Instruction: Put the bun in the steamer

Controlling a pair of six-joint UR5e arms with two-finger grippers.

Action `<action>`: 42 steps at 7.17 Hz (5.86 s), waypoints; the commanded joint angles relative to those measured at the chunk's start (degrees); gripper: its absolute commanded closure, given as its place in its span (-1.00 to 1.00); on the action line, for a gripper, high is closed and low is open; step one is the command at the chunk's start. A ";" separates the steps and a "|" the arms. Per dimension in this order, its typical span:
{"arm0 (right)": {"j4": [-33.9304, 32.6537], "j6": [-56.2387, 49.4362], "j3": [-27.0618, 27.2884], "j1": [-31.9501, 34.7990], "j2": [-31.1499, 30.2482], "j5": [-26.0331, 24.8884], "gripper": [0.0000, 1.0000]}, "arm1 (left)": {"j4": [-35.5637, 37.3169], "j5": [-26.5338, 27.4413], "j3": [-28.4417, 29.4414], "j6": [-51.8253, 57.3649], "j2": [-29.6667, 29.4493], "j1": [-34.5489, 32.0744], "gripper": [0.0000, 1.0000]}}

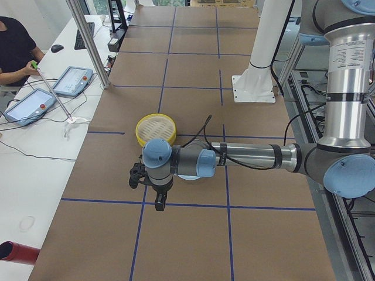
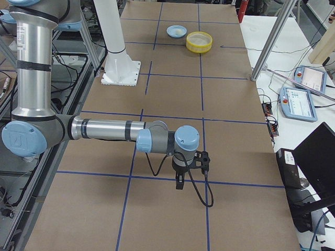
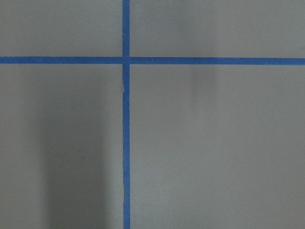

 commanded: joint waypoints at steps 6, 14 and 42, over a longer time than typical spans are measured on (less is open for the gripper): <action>0.00 0.00 0.00 0.00 0.00 0.00 -1.00 | 0.19 4.88 -17.62 -10.74 2.64 5.66 -1.00; 0.00 0.00 0.00 -0.08 0.00 0.00 -1.00 | -20.54 11.82 -11.84 -48.21 2.74 37.51 -1.00; 0.00 0.00 0.00 0.00 0.00 0.00 -1.00 | 23.06 12.80 -20.51 -24.96 -18.62 24.61 0.44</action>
